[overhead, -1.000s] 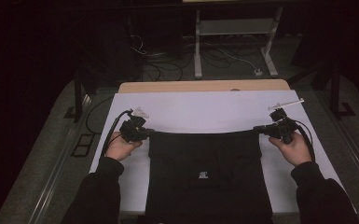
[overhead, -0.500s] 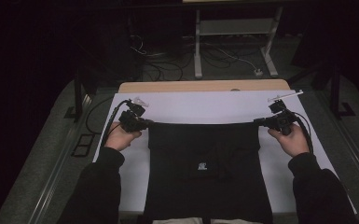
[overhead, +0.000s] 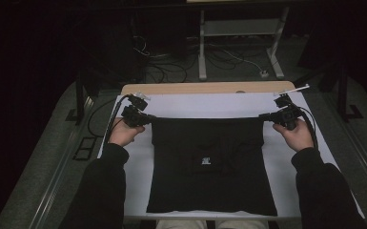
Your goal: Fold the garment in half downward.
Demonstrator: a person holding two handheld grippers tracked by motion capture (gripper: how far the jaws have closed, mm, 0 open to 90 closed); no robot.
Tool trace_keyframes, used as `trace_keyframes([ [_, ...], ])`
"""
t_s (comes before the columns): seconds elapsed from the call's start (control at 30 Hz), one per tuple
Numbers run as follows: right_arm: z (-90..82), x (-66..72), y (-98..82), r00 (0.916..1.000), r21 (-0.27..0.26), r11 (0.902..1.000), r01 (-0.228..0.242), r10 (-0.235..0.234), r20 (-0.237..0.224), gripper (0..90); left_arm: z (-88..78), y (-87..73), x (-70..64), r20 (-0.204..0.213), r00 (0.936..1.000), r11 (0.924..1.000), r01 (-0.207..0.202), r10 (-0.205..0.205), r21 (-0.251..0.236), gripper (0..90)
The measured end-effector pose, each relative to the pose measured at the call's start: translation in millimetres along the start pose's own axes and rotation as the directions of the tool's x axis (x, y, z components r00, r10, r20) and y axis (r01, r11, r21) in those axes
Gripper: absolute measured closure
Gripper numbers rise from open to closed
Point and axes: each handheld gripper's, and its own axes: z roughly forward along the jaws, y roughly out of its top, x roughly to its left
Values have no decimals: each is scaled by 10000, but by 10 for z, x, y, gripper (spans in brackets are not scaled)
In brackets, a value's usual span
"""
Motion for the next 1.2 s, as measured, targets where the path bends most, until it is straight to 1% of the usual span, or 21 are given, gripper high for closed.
trace_keyframes([
  [0.13, 19, -1, 50, 9999, -132, 9999, 96, -95, 104, 872, 4, 34, 28, -75, 10000, 10000, -7, 7, -6, 860],
  [0.3, 65, -26, 121, 10000, -202, 9998, 29, -28, 69, 873, 36, 84, 64, -199, 9998, 10000, 40, -39, 32, 860],
  [0.4, 75, -47, 164, 10000, -275, 9996, -43, 45, 53, 872, 41, 115, 93, -246, 9997, 10000, 85, -86, -37, 860],
  [0.47, 83, -57, 194, 10000, -324, 9995, -26, 29, 88, 872, 53, 135, 112, -307, 9993, 9997, 227, -231, -127, 861],
  [0.57, 93, -58, 243, 9999, -308, 9995, -20, 24, 155, 872, 88, 179, 129, -404, 9990, 9998, 188, -191, -79, 862],
  [0.7, 91, -49, 321, 9996, -358, 9992, 166, -157, 248, 872, 94, 250, 141, -467, 9988, 9998, 159, -165, -125, 862],
  [0.73, 88, -42, 340, 9996, -350, 9993, 96, -88, 250, 872, 91, 261, 138, -489, 9987, 9998, 165, -169, -84, 862],
  [0.87, 89, -37, 371, 9993, -350, 9992, 212, -200, 327, 872, 96, 281, 139, -538, 9985, 9999, 90, -94, -86, 862],
  [0.9, 93, -40, 374, 9993, -356, 9992, 202, -191, 318, 872, 101, 278, 143, -524, 9985, 9998, 158, -165, -140, 861],
  [1.03, 134, -77, 371, 9998, -298, 9995, 44, -38, 187, 871, 134, 267, 179, -508, 9985, 9998, 195, -195, 1, 861],
  [1.2, 231, -155, 356, 9997, -194, 9995, -254, 253, -41, 871, 227, 259, 218, -456, 9984, 9994, 338, -336, 48, 861],
])
